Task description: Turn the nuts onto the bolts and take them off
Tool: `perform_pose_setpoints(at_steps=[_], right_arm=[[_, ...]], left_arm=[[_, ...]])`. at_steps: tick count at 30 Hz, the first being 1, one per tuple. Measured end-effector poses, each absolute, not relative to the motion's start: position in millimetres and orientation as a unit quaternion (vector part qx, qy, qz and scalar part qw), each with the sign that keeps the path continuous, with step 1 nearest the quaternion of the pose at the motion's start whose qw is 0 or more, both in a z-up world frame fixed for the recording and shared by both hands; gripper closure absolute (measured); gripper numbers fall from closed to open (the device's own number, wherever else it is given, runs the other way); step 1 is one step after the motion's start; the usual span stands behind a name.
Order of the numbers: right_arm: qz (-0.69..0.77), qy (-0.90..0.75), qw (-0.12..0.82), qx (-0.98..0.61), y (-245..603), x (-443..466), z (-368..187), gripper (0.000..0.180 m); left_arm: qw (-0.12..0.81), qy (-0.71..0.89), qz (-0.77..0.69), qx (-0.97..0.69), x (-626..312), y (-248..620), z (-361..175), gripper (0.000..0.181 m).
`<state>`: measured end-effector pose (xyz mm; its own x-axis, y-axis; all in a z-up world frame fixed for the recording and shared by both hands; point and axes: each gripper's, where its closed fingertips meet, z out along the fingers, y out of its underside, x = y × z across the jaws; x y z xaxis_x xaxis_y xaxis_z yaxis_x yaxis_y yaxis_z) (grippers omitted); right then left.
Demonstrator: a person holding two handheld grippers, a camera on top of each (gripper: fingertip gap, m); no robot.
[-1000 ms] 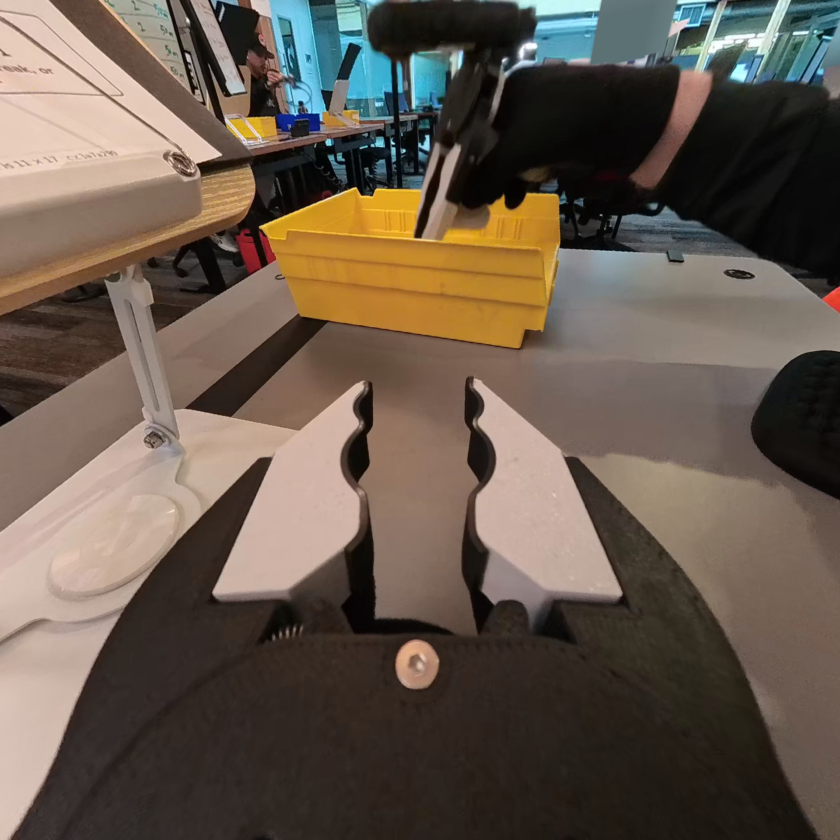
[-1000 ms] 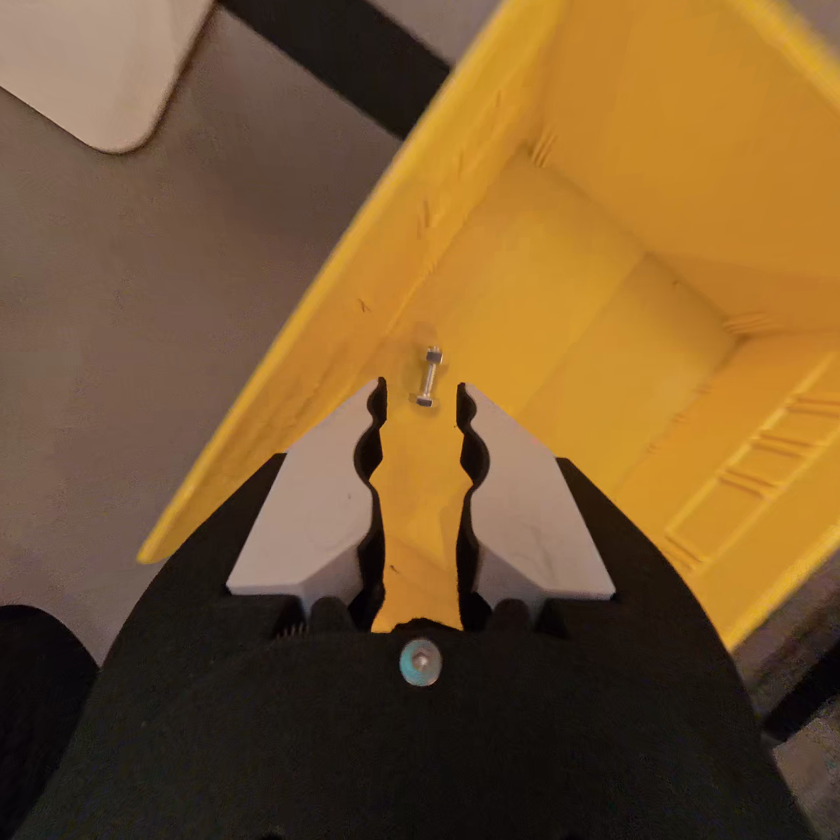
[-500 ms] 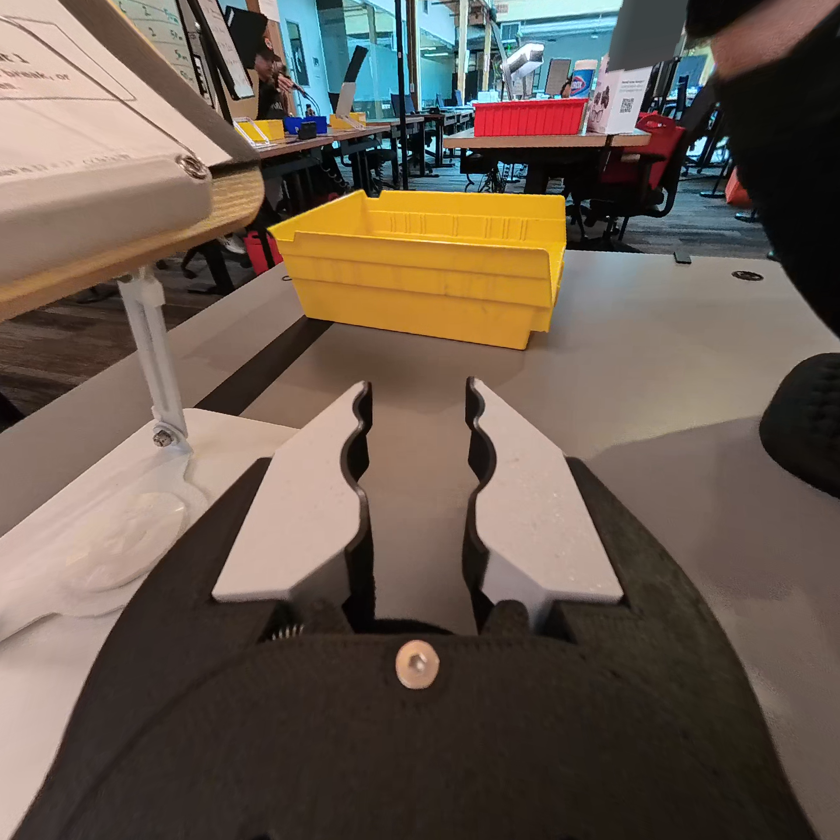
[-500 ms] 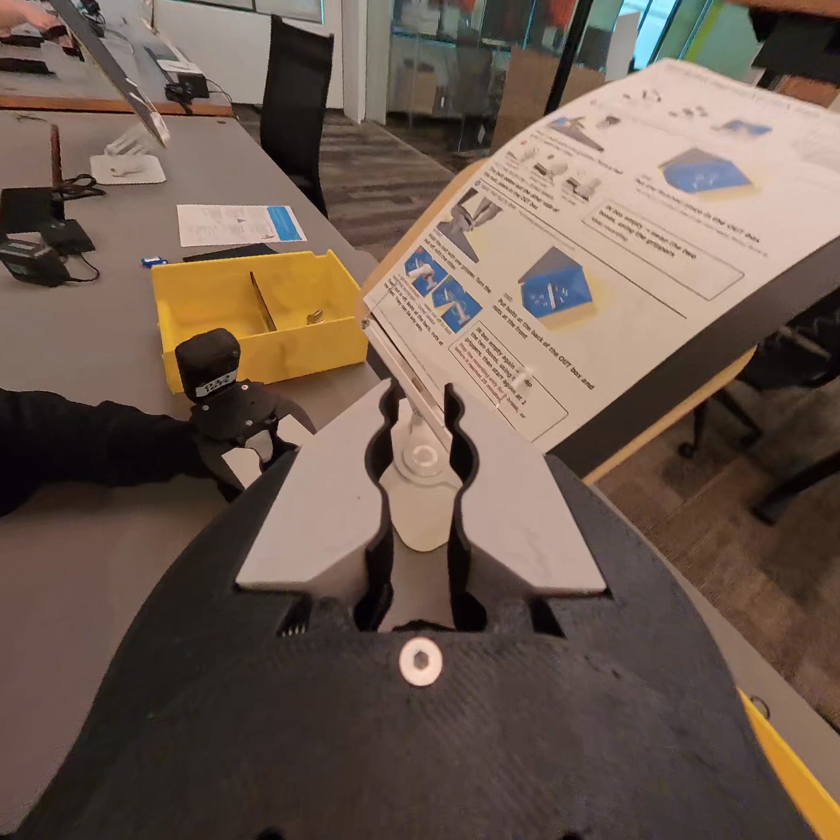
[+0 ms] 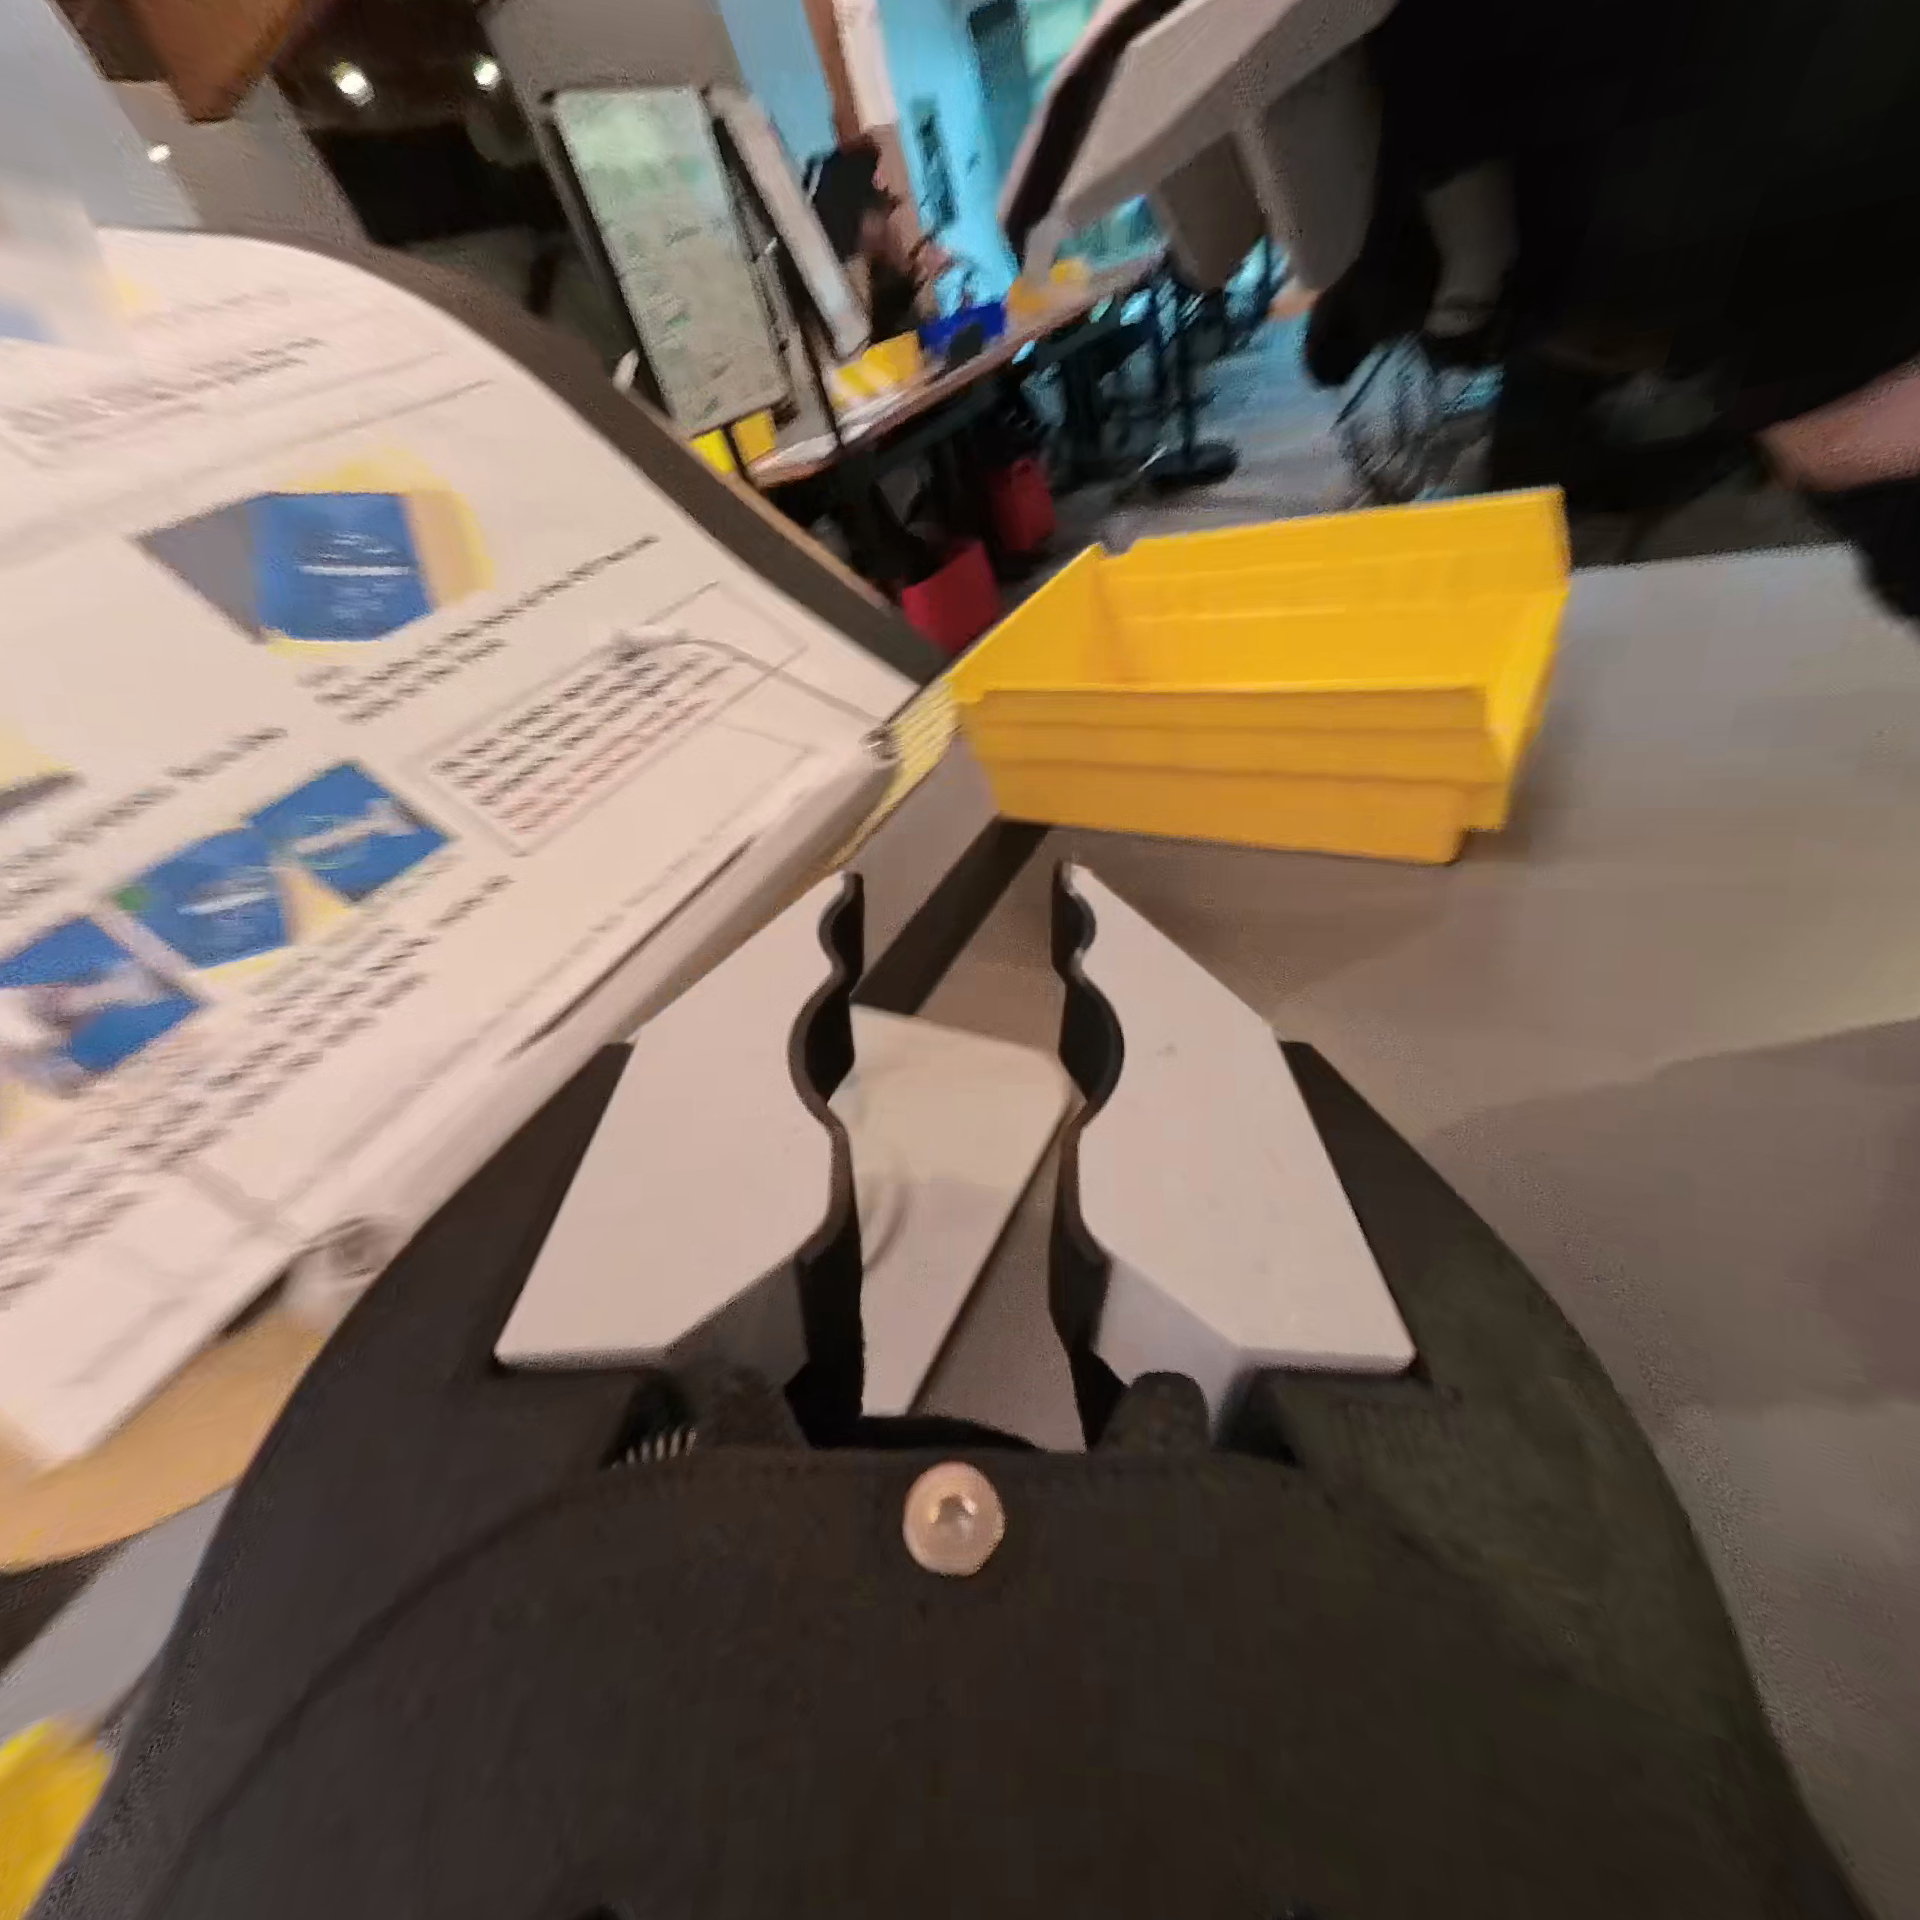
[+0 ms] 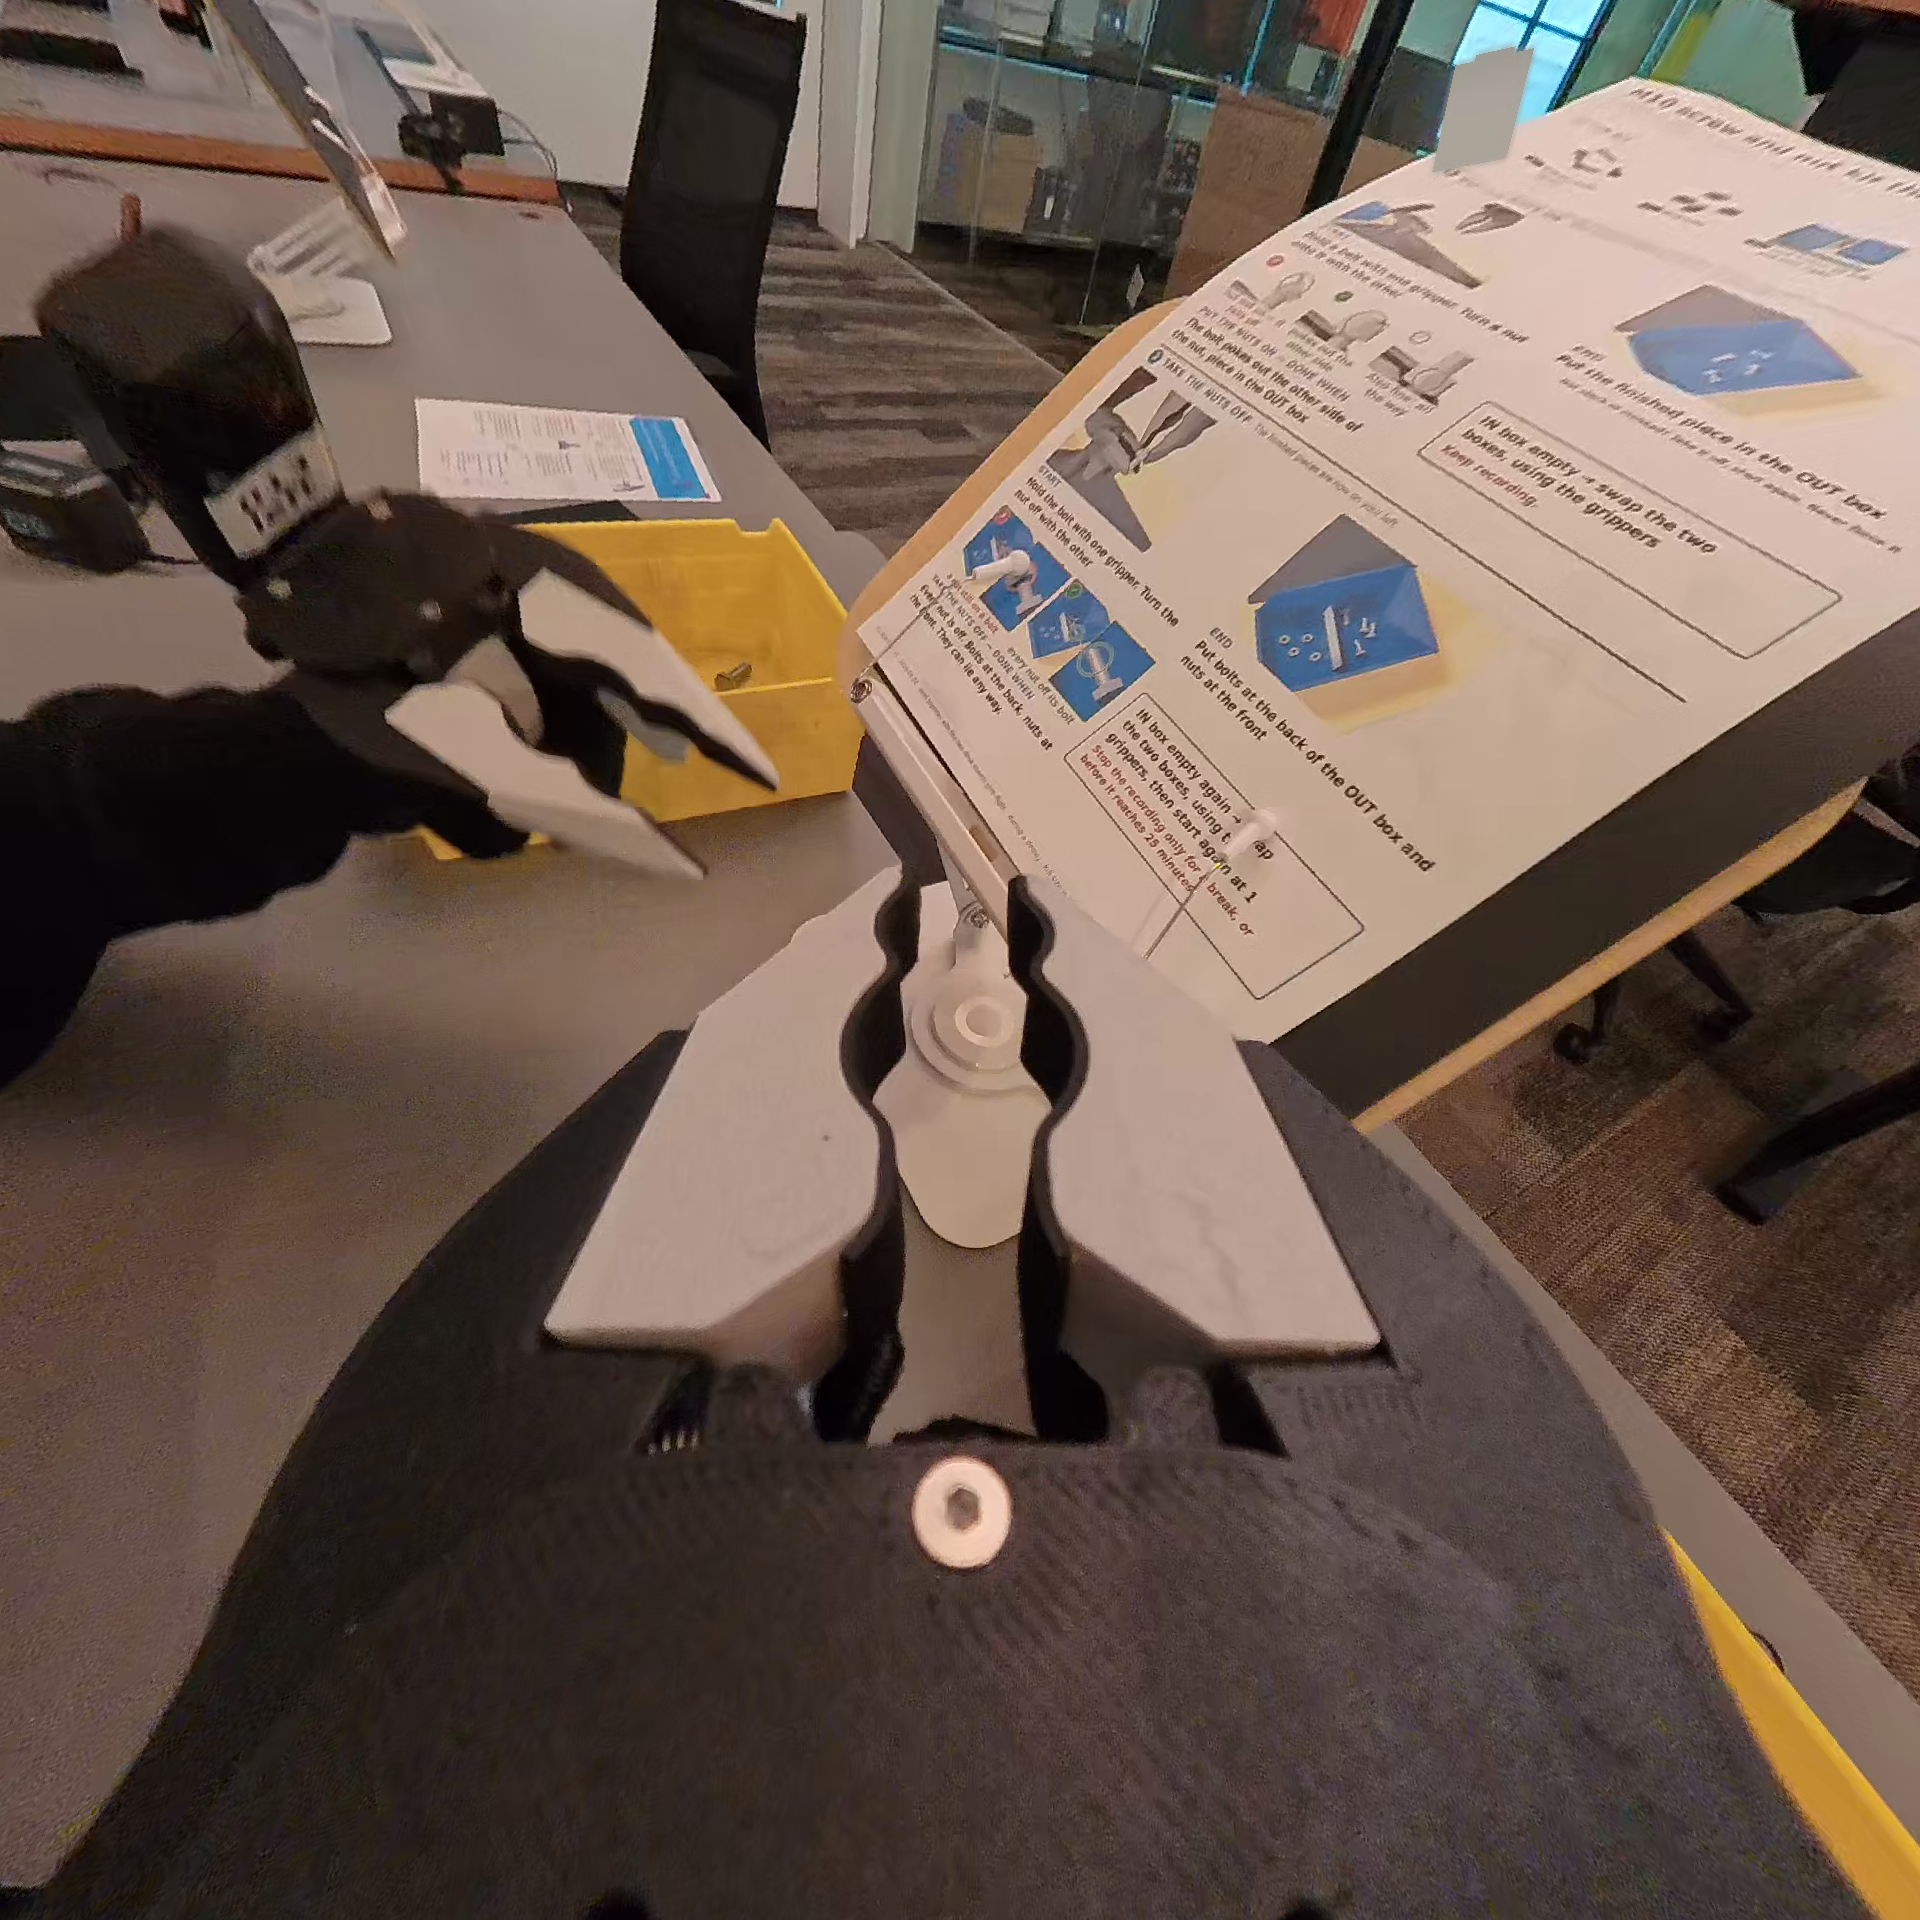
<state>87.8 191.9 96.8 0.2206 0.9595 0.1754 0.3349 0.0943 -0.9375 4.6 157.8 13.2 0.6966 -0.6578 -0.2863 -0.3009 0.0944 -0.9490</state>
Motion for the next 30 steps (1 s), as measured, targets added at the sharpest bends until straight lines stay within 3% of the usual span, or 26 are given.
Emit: perform_pose_setpoints(at_steps=[5, 8, 15, 18, 22, 30], right_arm=[[0.312, -0.555, 0.499, -0.588, 188, 85, 94, 0.165], [0.32, -0.555, 0.493, -0.589, 189, 84, 91, 0.165], [0.332, -0.562, 0.477, -0.588, 187, 79, 83, 0.164], [0.333, -0.564, 0.475, -0.587, 187, 78, 81, 0.164], [0.336, -0.564, 0.474, -0.587, 188, 79, 80, 0.164], [0.337, -0.566, 0.475, -0.584, 188, 81, 81, 0.165]], left_arm=[[0.567, 0.362, 0.046, -0.738, -90, 167, 22, 0.159], [0.505, 0.29, 0.066, -0.81, -175, 172, 15, 0.161], [0.291, 0.107, 0.027, -0.95, -327, 180, -91, 0.15], [0.183, 0.055, 0.01, -0.982, -354, 171, -131, 0.154], [0.105, 0.031, 0.026, -0.994, -374, 169, -157, 0.154], [0.047, -0.004, 0.007, -0.999, -383, 166, -191, 0.16]])
